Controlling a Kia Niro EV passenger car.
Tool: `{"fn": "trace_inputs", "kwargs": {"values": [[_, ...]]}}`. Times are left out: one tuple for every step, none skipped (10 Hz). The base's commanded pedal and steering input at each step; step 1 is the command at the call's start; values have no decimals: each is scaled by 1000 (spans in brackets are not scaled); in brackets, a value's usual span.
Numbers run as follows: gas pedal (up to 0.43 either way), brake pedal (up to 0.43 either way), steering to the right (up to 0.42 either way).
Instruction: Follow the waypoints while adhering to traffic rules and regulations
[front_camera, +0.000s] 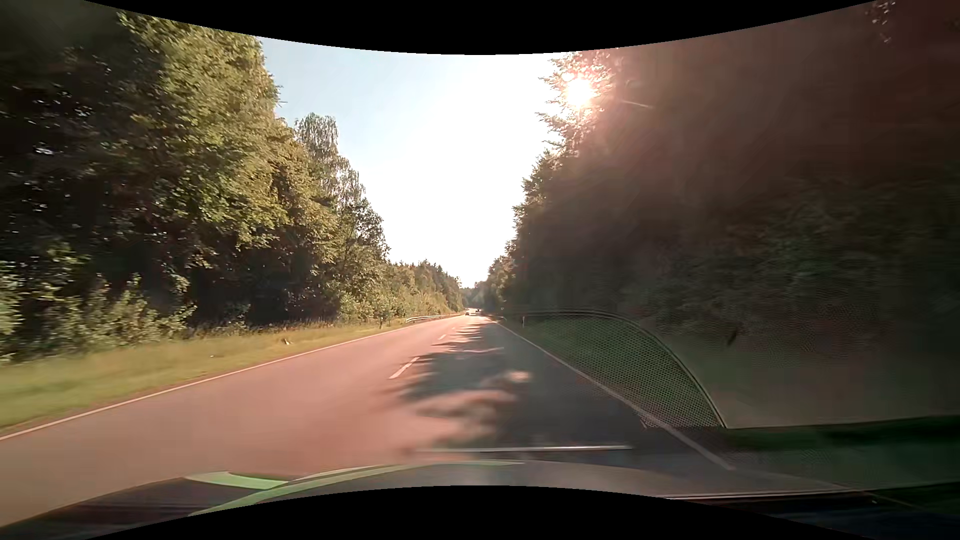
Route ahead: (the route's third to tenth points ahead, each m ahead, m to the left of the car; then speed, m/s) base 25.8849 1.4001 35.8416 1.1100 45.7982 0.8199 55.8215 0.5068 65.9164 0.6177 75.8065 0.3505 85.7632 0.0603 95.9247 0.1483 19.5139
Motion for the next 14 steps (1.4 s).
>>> {"fn": "trace_inputs", "kwargs": {"values": [[169, 0, 7], [169, 0, 4], [169, 0, 2], [169, 0, -2], [169, 0, -2], [169, 0, -3], [169, 0, -2], [169, 0, -2], [169, 0, -3], [169, 0, -2], [169, 0, -2], [169, 0, -3], [169, 0, -2], [169, 0, -2]]}}
